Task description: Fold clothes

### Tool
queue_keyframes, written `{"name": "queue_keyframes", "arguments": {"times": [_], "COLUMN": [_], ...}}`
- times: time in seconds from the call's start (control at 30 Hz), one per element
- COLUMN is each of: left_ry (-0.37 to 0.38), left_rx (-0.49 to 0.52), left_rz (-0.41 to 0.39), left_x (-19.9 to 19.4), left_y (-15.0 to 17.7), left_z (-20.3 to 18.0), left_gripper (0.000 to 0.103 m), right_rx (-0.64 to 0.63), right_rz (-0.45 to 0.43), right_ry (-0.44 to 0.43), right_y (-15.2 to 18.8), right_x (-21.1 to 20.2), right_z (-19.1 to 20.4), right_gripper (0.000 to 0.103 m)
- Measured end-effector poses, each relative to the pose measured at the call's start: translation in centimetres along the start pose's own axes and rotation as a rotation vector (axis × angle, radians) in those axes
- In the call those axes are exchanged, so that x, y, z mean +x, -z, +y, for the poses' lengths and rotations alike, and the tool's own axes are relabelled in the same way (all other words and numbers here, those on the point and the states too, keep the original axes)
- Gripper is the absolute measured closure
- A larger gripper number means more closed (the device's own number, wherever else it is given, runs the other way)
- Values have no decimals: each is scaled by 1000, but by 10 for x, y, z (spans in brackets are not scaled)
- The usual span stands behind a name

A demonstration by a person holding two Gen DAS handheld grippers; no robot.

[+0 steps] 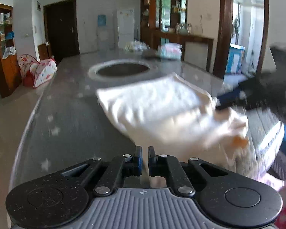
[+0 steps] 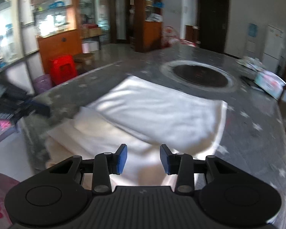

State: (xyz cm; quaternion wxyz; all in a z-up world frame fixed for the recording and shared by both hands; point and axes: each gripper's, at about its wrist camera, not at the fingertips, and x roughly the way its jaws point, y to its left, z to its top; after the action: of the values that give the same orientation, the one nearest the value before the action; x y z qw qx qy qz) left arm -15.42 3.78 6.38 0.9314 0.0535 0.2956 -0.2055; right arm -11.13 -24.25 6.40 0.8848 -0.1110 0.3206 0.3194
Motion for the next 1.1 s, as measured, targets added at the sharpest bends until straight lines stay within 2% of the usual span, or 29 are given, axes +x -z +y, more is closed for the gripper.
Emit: {"name": "queue_keyframes", "arguments": {"times": [0.07,0.13,0.27,0.37,0.53,0.67,0.8,0.9,1.03,1.1], "left_ry": [39,73,116,113,155,184,210,228,237,220], "left_rx": [1,13,35,32,-39,-79,-91,-95,-98,-98], "left_rz": [-24,-14,65,114,114,113,118,131,142,143], "left_x": [10,27,64,81,82,83,86,88,91,92], "left_y": [-12,-21,-25,-22,-16,-16,-18,-22,-24,-25], "left_z": [1,2,8,15,33,44,49,51,56,57], "left_gripper": [96,97,98,98,98,97,97,97,97,96], "right_rx": [-40,-82,-153,-192,-241,-303,-282,-253,-237,-271], "right_rz": [2,7,9,20,76,65,25,15,84,95], "right_ry": [-45,-86,-157,-211,-299,-316,-306,-314,-386,-418], "right_y": [-6,-12,-24,-30,-19,-15,-27,-37,-34,-26], "right_x": [6,14,31,51,70,60,56,67,83,81], "right_z": [11,24,46,65,93,107,104,105,118,127], "right_gripper": [65,67,69,69,69,69,69,69,69,69]}}
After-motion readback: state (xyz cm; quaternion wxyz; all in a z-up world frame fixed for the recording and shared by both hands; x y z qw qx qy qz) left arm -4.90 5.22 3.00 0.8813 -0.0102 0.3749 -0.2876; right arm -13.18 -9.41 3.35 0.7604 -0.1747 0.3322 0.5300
